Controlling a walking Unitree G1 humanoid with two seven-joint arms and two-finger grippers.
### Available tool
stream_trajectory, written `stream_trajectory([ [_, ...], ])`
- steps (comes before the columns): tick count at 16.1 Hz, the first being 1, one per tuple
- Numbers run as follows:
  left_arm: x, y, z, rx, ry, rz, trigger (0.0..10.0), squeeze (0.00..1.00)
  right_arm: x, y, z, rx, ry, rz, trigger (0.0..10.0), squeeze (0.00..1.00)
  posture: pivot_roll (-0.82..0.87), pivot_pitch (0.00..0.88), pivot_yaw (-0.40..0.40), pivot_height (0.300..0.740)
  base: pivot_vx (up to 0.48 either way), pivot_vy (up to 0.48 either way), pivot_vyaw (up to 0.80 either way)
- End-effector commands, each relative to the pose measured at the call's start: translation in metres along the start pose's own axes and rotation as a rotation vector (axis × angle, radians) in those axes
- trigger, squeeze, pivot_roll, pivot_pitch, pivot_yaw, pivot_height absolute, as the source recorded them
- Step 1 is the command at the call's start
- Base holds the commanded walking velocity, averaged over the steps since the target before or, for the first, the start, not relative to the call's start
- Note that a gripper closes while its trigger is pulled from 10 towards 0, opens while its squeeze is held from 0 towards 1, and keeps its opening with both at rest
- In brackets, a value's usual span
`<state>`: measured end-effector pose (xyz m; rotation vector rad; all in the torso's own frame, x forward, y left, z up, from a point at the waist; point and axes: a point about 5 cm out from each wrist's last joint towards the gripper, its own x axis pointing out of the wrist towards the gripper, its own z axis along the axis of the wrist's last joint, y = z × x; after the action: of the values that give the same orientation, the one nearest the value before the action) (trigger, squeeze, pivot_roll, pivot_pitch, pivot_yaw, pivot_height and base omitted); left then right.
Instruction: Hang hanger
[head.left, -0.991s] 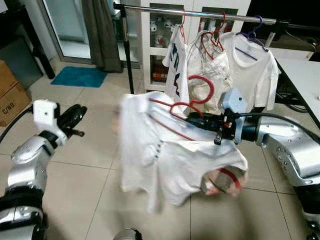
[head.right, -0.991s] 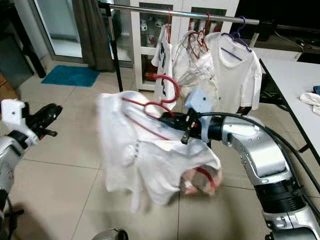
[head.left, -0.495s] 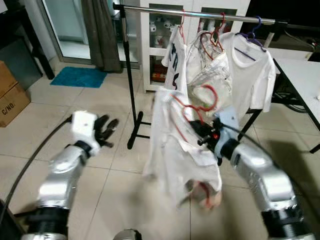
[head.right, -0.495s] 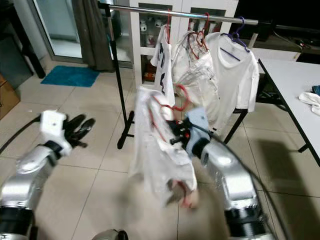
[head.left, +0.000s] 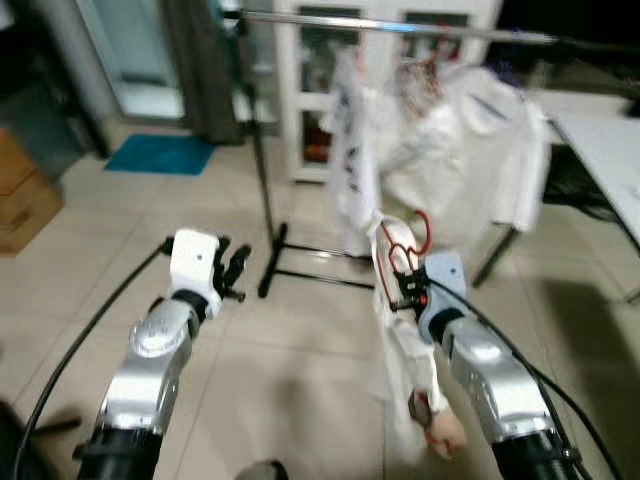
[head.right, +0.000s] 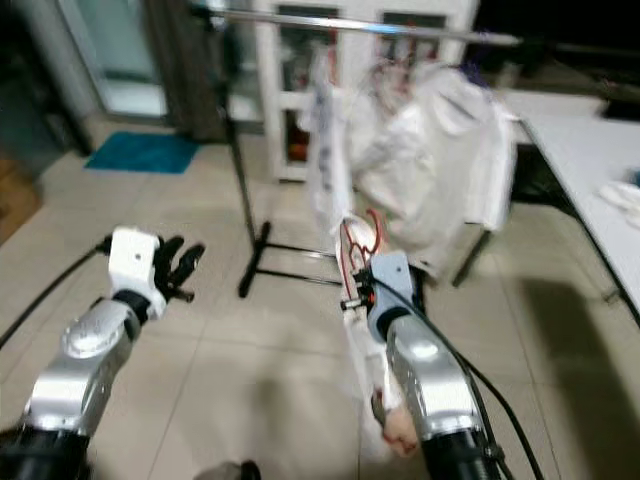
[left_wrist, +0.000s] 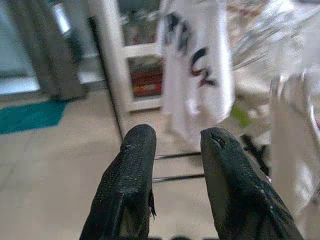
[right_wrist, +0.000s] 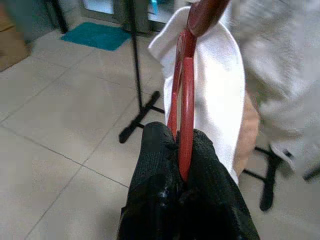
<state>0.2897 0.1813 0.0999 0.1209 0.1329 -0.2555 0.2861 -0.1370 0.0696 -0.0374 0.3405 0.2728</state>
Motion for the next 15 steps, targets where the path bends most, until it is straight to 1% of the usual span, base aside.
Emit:
stream_trajectory([
  [1,0.000,-0.001,0.001,0.020,0.003,0.005,10.0,0.00,0.004,0.004,0.015,-0.014,-0.063,0.023,10.0,0.00,-0.06,0.000,0.057,0.740,0.409,0.000,0.80],
  [3,-0.002,-0.004,0.001,0.029,0.005,0.005,10.0,0.00,0.006,0.007,0.015,-0.002,-0.069,0.033,10.0,0.00,-0.05,0.000,0.052,0.740,0.405,0.000,0.80],
  [6,-0.004,-0.001,-0.001,0.026,0.011,0.031,10.0,0.00,0.009,0.010,0.018,-0.015,-0.083,0.044,10.0,0.00,-0.05,0.000,0.039,0.740,0.407,0.000,0.80],
  [8,-0.004,-0.004,0.001,0.039,0.007,0.010,10.0,0.00,0.009,0.009,0.022,0.034,-0.100,0.040,10.0,0.00,-0.04,0.000,0.045,0.740,0.407,0.000,0.80],
  [10,-0.006,-0.005,0.002,0.040,0.005,0.000,10.0,0.00,0.010,0.011,0.025,0.016,-0.112,0.048,10.0,0.00,-0.04,0.000,0.045,0.740,0.409,0.000,0.80],
  [12,-0.007,-0.001,0.002,0.030,0.001,0.017,10.0,0.00,0.010,0.013,0.025,0.001,-0.120,0.047,10.0,0.00,-0.05,0.000,0.042,0.740,0.407,0.000,0.00],
  [13,-0.006,-0.002,0.004,0.039,-0.006,0.002,10.0,0.00,0.009,0.009,0.027,0.024,-0.135,0.033,10.0,0.00,-0.04,0.000,0.046,0.740,0.409,0.000,0.00],
  [15,-0.007,-0.005,0.005,0.056,-0.003,-0.025,10.0,0.00,0.008,0.008,0.032,0.004,-0.163,0.021,10.0,0.00,-0.03,0.000,0.050,0.740,0.409,0.000,0.00],
])
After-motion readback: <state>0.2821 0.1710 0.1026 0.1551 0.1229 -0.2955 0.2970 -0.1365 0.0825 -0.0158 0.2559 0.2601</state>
